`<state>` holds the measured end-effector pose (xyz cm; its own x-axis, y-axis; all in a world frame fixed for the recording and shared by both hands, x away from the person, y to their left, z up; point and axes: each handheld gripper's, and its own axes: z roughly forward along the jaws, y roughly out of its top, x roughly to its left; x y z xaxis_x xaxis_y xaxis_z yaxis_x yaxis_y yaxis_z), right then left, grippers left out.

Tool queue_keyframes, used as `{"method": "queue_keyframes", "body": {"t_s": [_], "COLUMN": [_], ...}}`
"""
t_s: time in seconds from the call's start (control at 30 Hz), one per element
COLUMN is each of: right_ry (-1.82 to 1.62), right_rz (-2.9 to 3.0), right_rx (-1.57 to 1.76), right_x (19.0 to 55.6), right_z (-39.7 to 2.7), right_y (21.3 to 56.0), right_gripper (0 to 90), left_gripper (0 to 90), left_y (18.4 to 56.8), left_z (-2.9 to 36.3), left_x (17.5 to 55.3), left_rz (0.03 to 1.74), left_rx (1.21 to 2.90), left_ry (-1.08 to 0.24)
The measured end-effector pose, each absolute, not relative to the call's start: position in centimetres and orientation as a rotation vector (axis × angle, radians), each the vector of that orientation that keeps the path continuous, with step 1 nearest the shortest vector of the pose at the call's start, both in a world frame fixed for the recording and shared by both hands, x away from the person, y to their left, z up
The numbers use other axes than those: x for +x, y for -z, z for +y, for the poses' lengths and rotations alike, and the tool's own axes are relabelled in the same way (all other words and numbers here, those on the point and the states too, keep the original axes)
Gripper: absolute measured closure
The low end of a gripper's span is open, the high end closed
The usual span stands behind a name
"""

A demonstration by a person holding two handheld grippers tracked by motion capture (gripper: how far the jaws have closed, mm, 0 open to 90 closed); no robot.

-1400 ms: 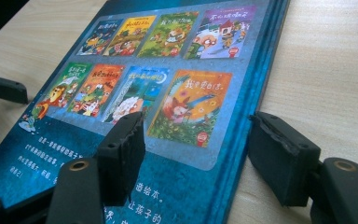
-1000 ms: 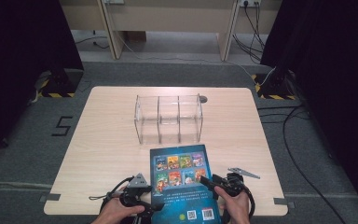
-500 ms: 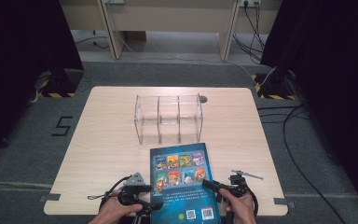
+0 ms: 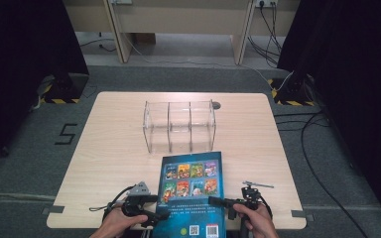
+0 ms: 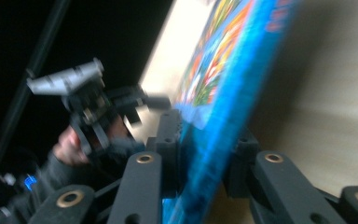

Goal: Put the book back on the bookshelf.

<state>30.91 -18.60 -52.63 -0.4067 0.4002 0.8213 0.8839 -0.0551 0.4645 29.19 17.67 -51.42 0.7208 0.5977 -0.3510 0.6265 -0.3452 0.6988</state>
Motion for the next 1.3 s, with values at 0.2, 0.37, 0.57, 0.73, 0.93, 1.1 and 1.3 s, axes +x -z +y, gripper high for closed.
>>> {"method": "queue_keyframes", "body": {"t_s": [0.2, 0.37, 0.57, 0.73, 0.93, 1.1, 1.3], "right_ry": [1.523, 1.567, 1.648, 1.714, 1.689, 1.653, 1.753], "right_rz": [-1.820, -1.937, -2.079, -2.208, -2.202, -2.176, -2.269], "right_rx": [-1.325, -1.279, -1.198, -1.069, -1.062, -1.036, -0.948], "right_x": [30.8, 30.7, 30.4, 30.2, 30.1, 30.0, 30.0], "right_z": [-18.3, -17.9, -17.4, -16.8, -16.3, -16.2, -15.5], "right_y": [52.0, 51.3, 49.6, 48.2, 48.0, 48.2, 46.6], "right_gripper": [71.3, 69.6, 69.1, 69.0, 69.6, 71.2, 71.8], "left_gripper": [17.2, 16.4, 15.1, 13.6, 15.6, 18.8, 20.7], "left_y": [51.4, 51.5, 51.4, 51.1, 50.4, 49.7, 48.6], "left_z": [17.8, 17.8, 18.1, 18.1, 18.2, 18.5, 19.1], "left_x": [29.2, 29.2, 29.4, 29.3, 29.5, 29.7, 30.0], "left_rz": [0.934, 0.947, 0.978, 0.998, 1.013, 1.003, 0.979], "left_rx": [2.043, 2.027, 2.014, 1.978, 1.985, 1.952, 1.900], "left_ry": [0.037, 0.039, 0.028, 0.047, 0.015, -0.019, -0.063]}}
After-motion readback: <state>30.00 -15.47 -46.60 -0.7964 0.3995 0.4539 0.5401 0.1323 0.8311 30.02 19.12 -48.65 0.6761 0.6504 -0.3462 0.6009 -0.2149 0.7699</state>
